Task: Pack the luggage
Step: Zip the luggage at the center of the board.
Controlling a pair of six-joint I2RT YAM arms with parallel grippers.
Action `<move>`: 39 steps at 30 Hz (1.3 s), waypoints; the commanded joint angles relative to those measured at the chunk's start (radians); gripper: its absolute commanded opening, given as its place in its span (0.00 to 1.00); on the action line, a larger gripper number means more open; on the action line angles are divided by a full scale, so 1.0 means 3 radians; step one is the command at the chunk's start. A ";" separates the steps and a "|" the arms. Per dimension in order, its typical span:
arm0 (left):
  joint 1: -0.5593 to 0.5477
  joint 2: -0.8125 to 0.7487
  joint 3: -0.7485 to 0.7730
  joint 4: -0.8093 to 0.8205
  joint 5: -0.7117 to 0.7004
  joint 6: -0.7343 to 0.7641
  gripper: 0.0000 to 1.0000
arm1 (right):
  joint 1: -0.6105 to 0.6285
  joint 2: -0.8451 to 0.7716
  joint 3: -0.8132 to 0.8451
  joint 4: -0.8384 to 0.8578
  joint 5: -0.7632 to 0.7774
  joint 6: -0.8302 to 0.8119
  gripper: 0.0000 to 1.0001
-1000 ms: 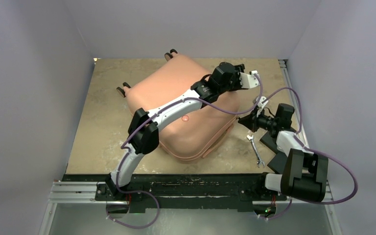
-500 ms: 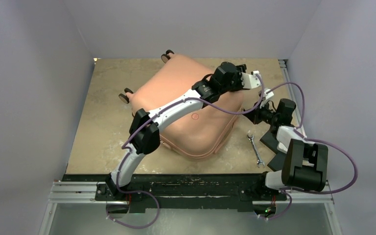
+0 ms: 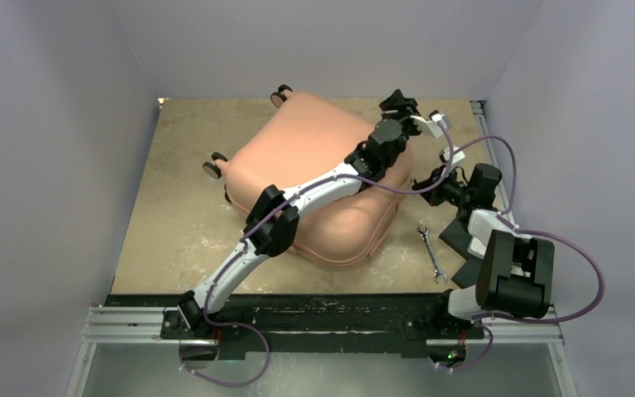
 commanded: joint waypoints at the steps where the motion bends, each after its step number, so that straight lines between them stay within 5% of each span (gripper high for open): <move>1: 0.0091 0.0474 0.0258 0.0505 -0.0222 0.0523 0.55 | -0.0130 -0.0097 0.0071 0.0183 0.0188 -0.0121 0.00; 4: 0.0185 0.0520 0.0289 0.0324 -0.0066 0.0596 0.52 | -0.0130 -0.0129 0.0063 0.0168 0.0165 -0.0137 0.00; 10: 0.0353 0.0236 0.0190 -0.1424 0.0746 0.0764 0.50 | -0.0135 -0.0163 0.0044 0.0207 0.0046 -0.0070 0.00; 17: 0.0358 0.0161 0.0070 -0.2475 0.1241 0.0963 0.50 | -0.0134 -0.0215 0.0077 0.0224 -0.0012 -0.0031 0.00; 39: 0.0177 -0.0090 -0.0497 -0.3587 0.2095 0.0922 0.48 | -0.0202 0.0098 0.0279 0.1075 0.0969 0.0589 0.00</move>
